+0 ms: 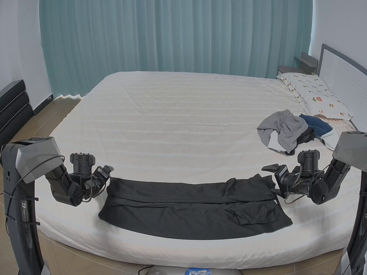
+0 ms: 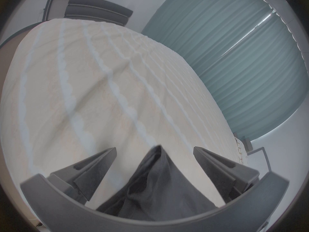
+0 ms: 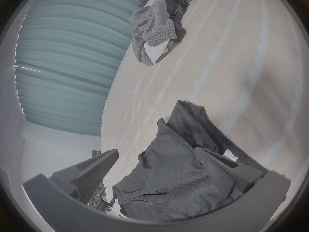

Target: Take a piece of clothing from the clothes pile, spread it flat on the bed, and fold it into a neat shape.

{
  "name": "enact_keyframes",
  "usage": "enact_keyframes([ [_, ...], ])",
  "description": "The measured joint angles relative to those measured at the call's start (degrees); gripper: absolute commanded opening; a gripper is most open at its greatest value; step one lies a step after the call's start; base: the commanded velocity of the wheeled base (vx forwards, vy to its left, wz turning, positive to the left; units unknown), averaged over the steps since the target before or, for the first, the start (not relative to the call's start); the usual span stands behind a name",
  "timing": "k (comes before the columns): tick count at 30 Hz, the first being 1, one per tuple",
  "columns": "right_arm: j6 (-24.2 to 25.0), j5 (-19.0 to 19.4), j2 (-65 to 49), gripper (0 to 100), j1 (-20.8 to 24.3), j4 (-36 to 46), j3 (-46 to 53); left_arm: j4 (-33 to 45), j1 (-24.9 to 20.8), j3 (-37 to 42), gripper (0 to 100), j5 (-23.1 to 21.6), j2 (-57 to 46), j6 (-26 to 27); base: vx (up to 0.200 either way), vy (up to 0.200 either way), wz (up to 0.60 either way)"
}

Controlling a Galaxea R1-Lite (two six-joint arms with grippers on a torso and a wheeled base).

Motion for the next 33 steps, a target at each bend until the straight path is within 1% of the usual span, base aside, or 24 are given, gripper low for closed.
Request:
enact_keyframes([
  [1,0.0,0.0,0.0,100,0.0,0.0,0.0,-0.2,0.0,0.4,100,-0.2,-0.2,0.0,-0.2,0.0,0.0],
  [2,0.0,0.0,0.0,100,0.0,0.0,0.2,-1.4,0.3,2.7,100,-1.1,-1.4,-0.1,-0.2,0.0,0.0],
  [5,0.0,0.0,0.0,100,0.0,0.0,0.5,-3.7,0.5,6.4,100,-2.5,-3.2,0.0,-0.2,0.0,0.0],
  [8,0.0,0.1,0.0,100,0.0,0.0,0.7,-4.9,0.2,9.5,100,-5.3,-4.5,0.5,-0.2,0.0,0.0],
  [10,-0.1,0.2,0.0,100,0.0,0.0,0.8,-5.3,-0.2,11.0,100,-6.3,-5.1,1.7,0.0,0.0,0.0],
  [15,-0.2,0.2,0.0,100,0.0,0.0,0.9,-5.5,-0.7,14.4,100,-6.6,-5.9,8.4,0.0,0.0,0.0],
  [16,-0.2,0.2,0.0,100,0.0,0.0,0.9,-5.5,-1.0,14.8,100,-6.6,-5.9,9.0,0.0,0.0,0.0],
  [22,-0.3,0.2,0.0,100,0.1,0.0,1.0,-5.5,-1.9,16.7,100,-6.5,-5.5,10.0,0.0,0.0,0.0],
  [27,-0.3,0.2,0.1,100,0.2,0.0,1.0,-5.6,-2.2,16.5,100,-6.3,-5.2,10.1,0.0,0.0,0.0],
  [28,-0.3,0.2,0.1,100,0.2,0.0,1.0,-5.6,-2.2,16.4,0,-6.2,-5.1,10.1,0.0,0.0,0.0],
  [33,-0.2,0.2,0.1,100,0.4,0.0,1.0,-5.1,-2.3,16.6,0,-6.0,-4.8,10.7,0.0,0.0,0.0],
])
